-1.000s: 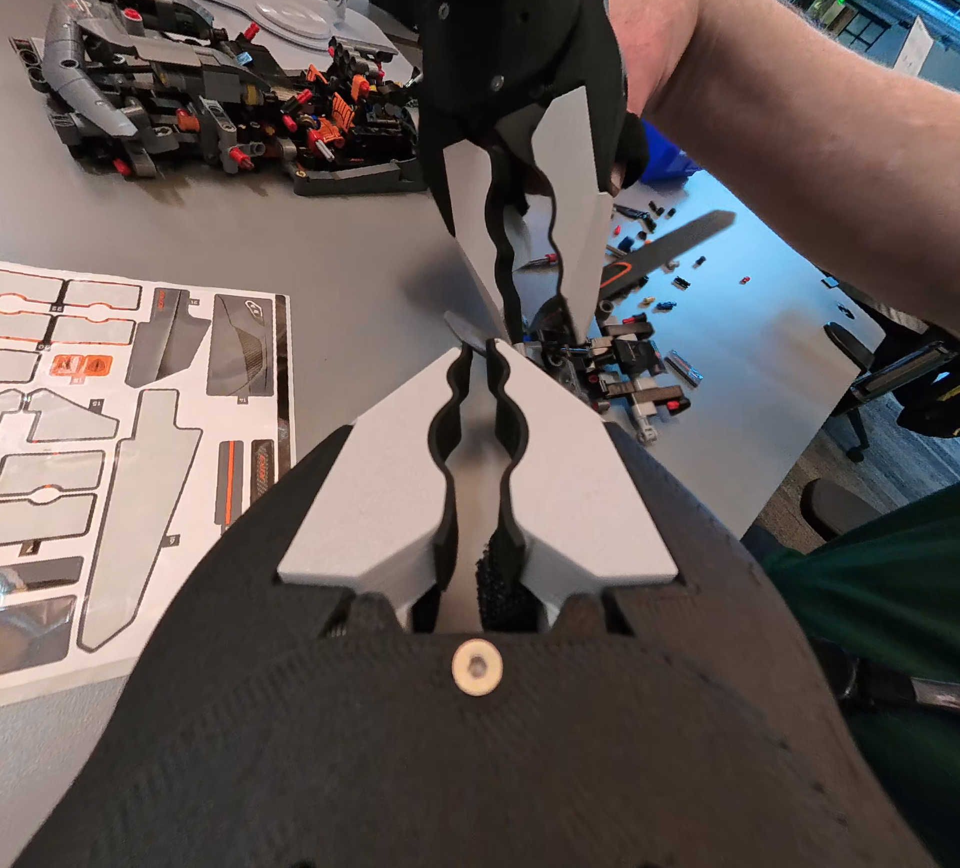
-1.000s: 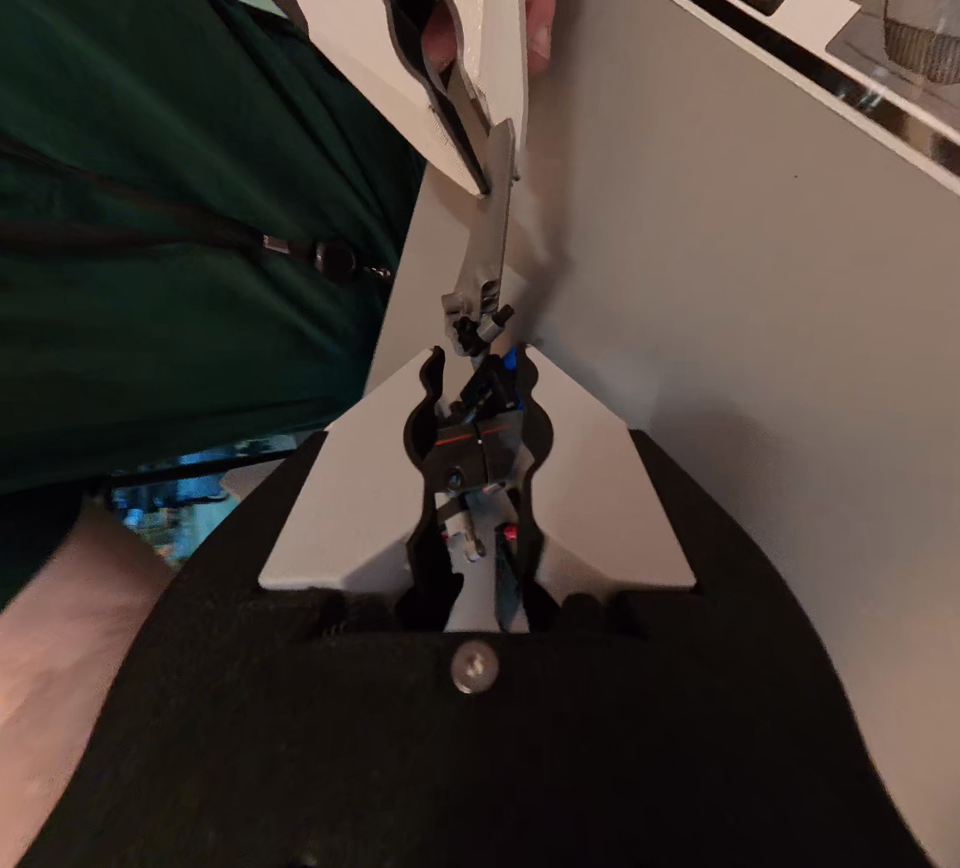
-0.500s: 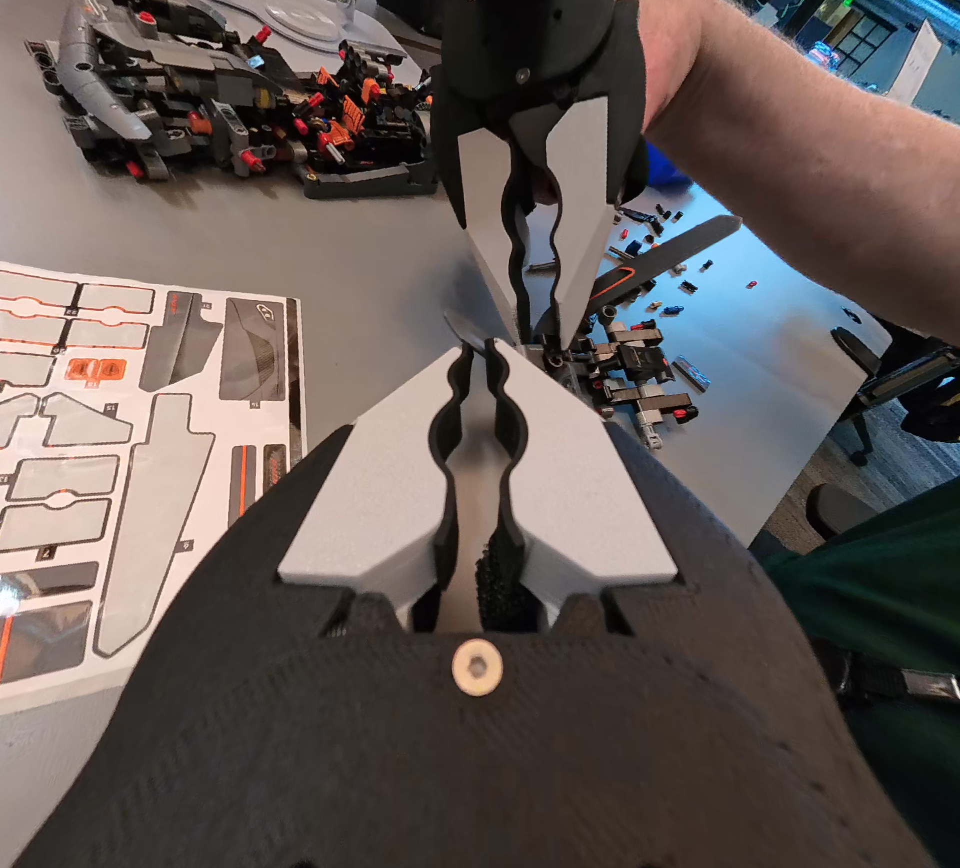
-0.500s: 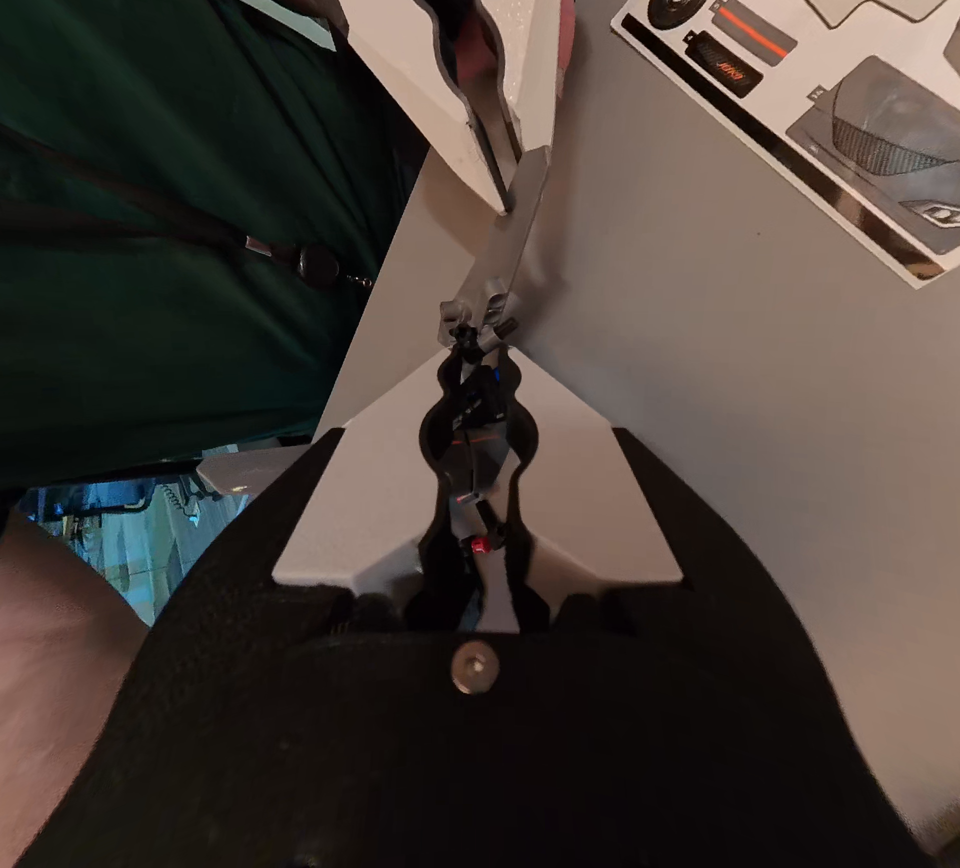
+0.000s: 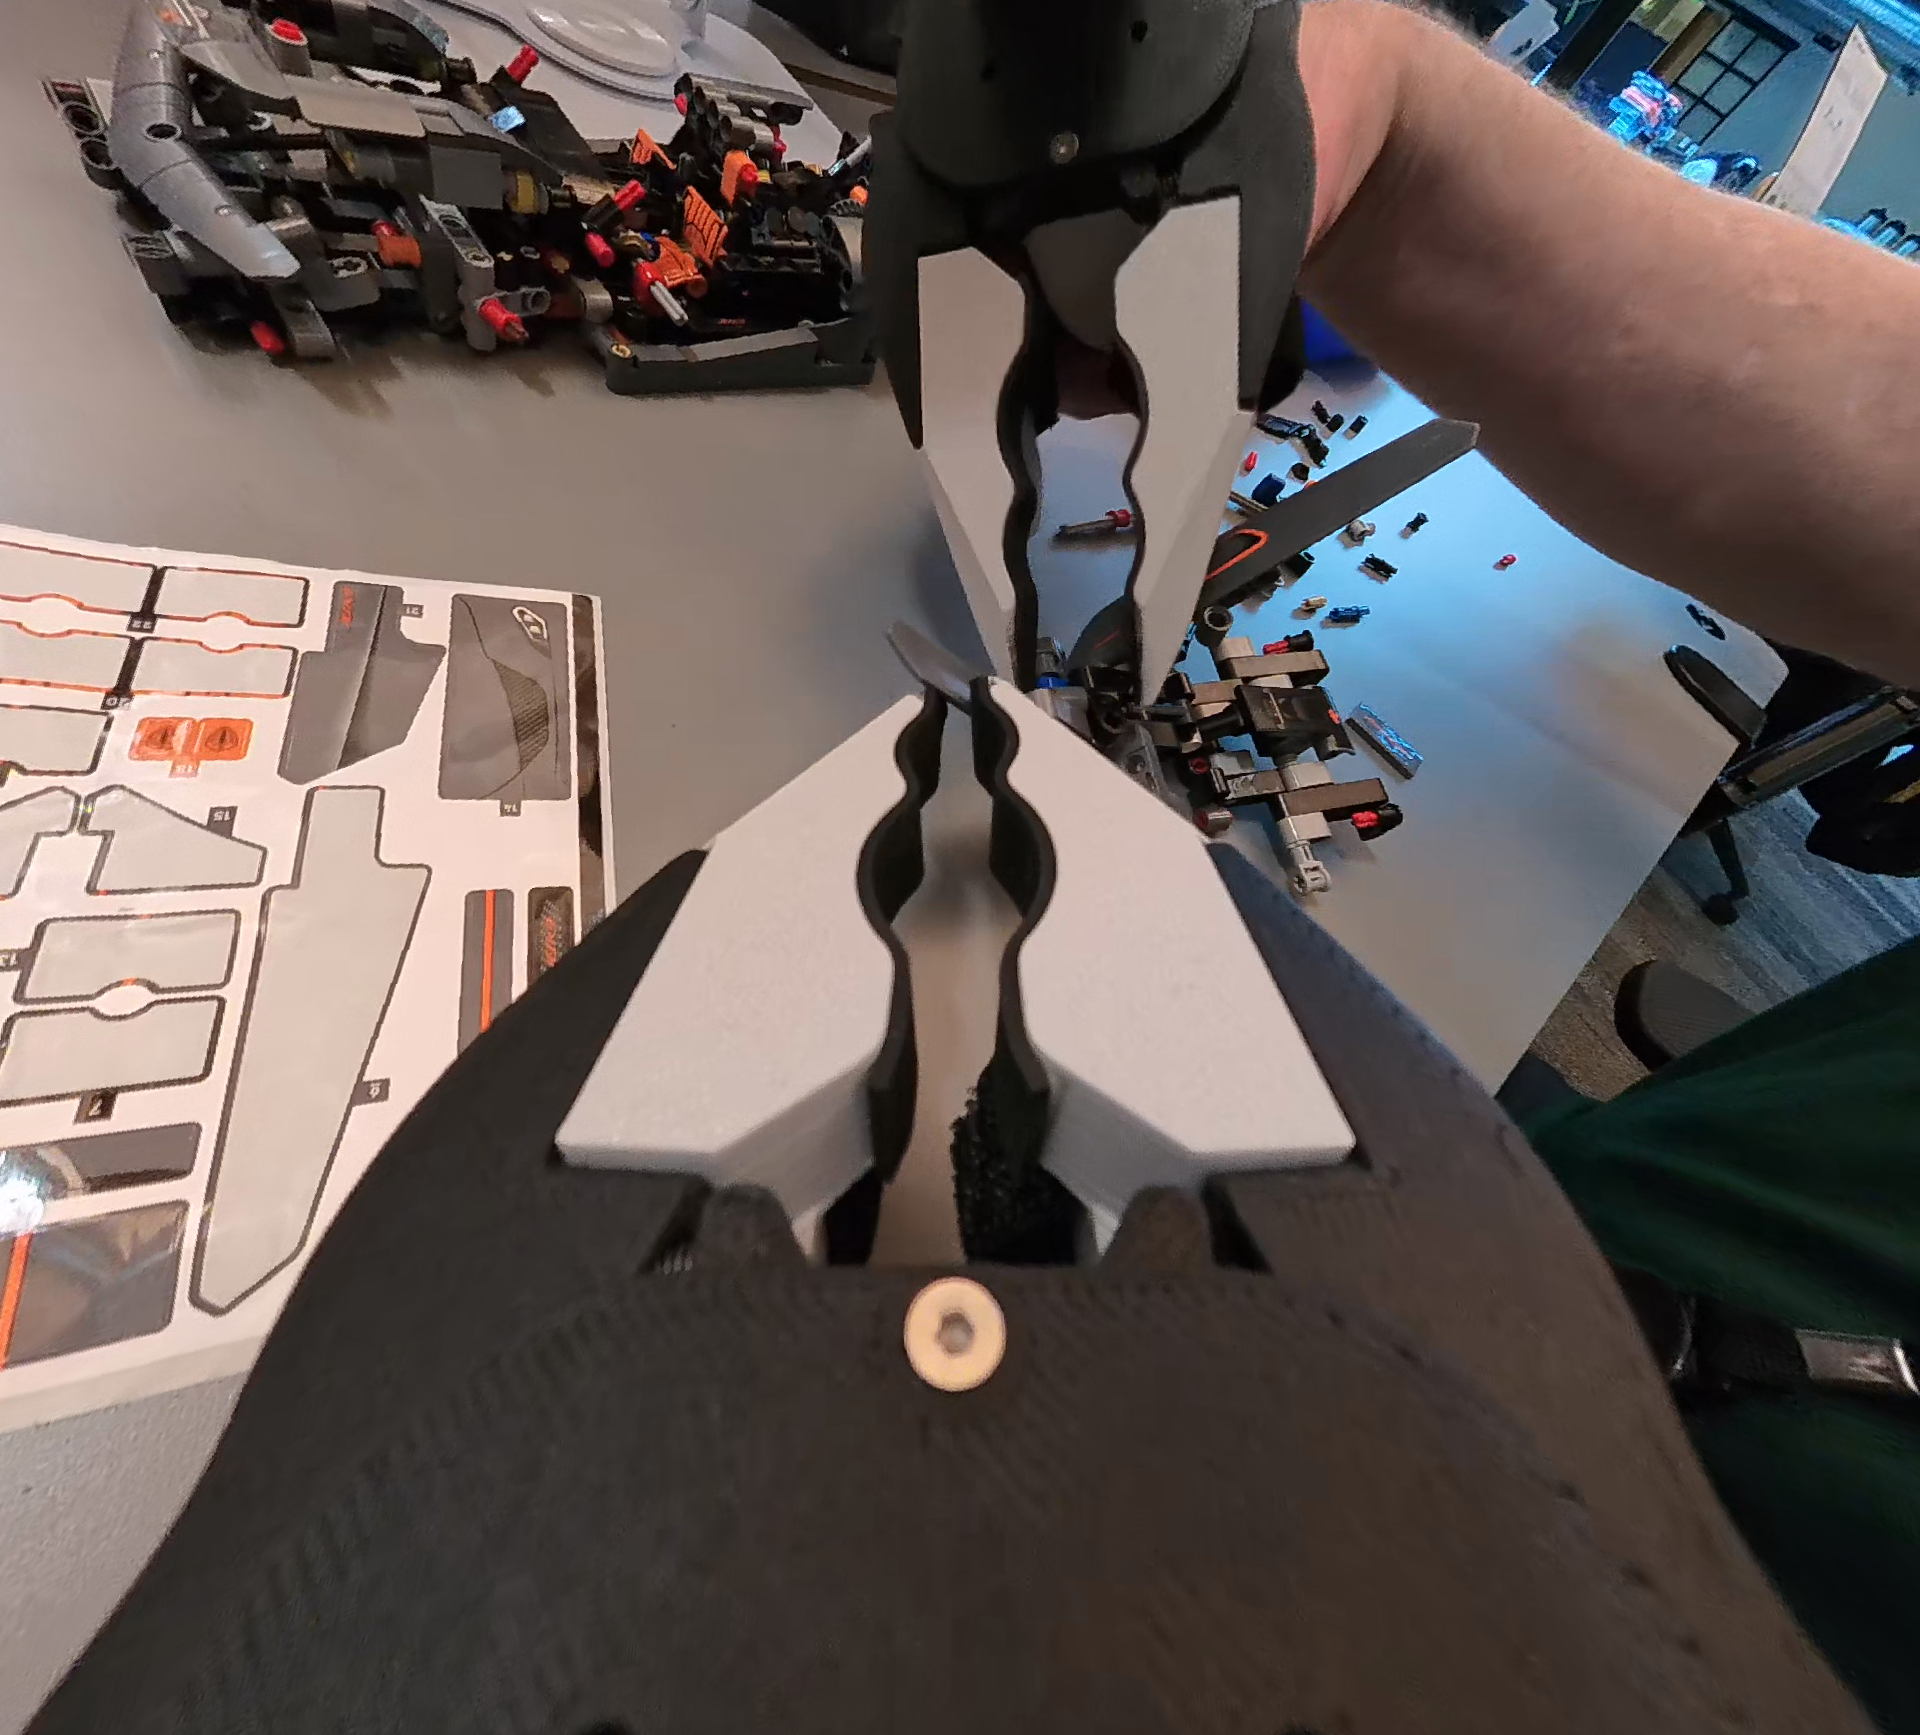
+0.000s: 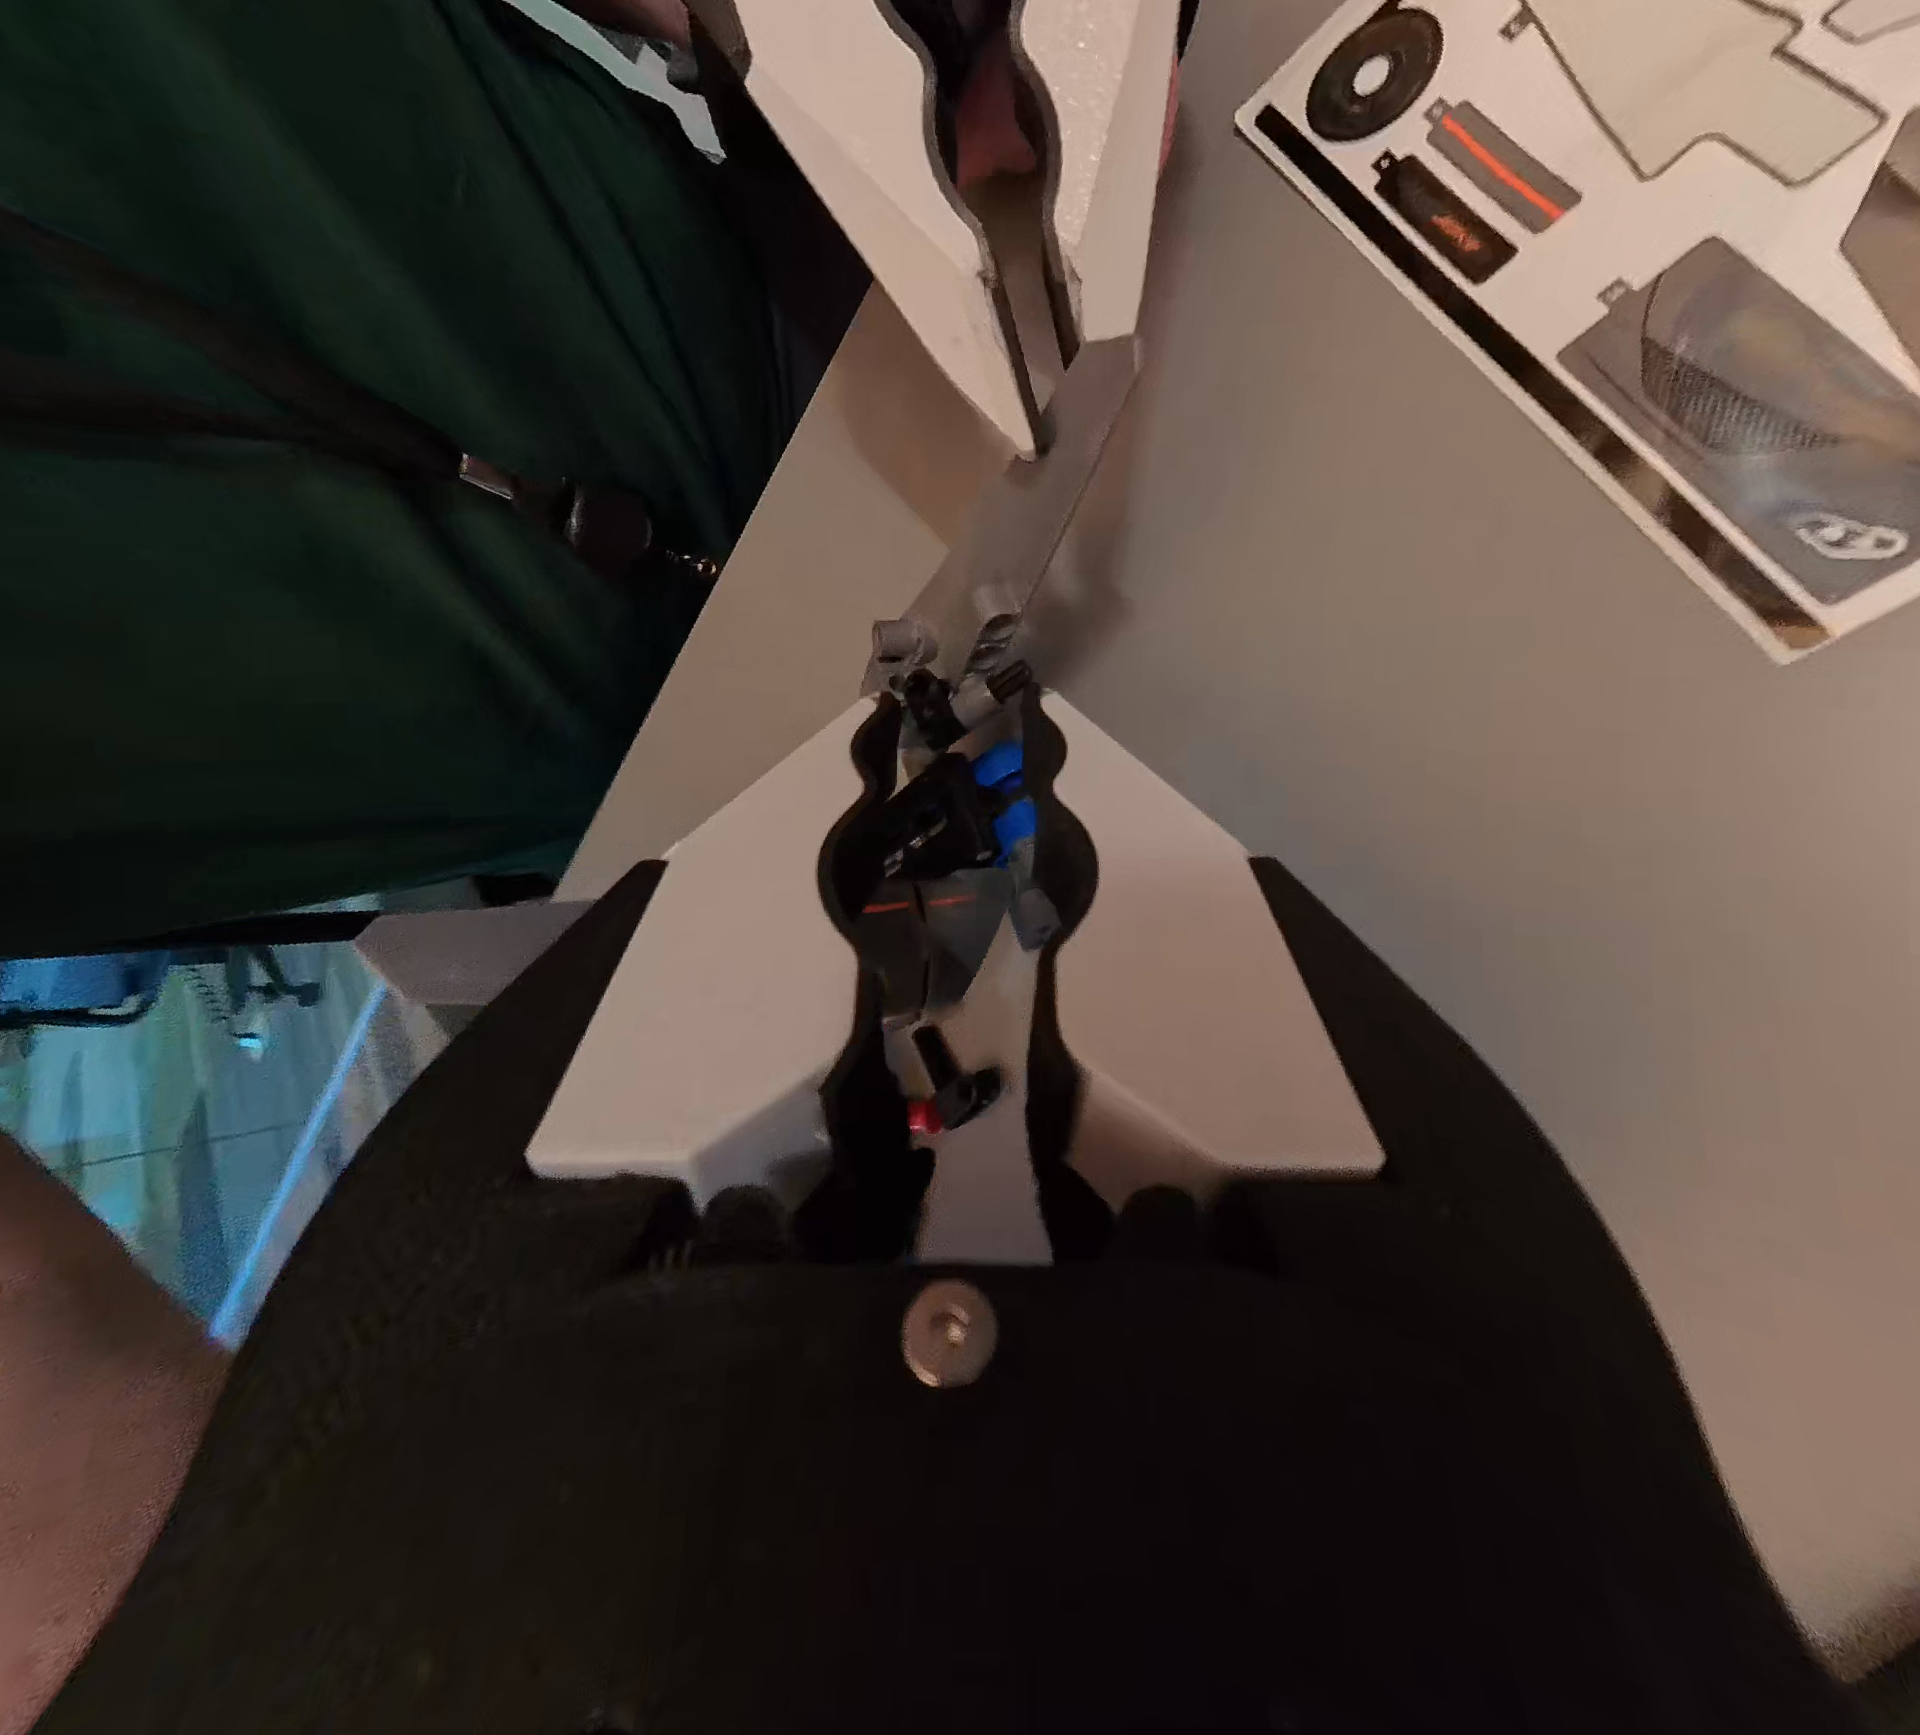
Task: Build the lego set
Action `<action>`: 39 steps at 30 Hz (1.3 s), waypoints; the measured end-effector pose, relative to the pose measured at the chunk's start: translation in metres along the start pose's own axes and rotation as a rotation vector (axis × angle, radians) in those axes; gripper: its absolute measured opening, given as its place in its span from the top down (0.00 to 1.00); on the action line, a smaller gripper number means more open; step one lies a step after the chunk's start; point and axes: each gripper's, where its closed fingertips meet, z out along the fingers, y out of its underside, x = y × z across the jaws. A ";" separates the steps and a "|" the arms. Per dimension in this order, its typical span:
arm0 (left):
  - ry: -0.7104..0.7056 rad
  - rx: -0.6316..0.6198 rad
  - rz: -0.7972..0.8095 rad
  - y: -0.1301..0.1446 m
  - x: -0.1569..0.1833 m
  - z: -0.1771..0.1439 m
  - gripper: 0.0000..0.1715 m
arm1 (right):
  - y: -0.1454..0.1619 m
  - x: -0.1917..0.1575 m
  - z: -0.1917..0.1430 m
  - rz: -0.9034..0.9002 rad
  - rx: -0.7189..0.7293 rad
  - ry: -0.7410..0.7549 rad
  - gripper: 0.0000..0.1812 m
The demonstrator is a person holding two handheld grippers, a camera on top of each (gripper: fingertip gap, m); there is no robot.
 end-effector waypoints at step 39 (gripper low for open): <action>-0.028 -0.008 -0.020 0.000 -0.007 0.002 0.98 | -0.001 0.007 0.003 -0.095 0.096 -0.044 0.90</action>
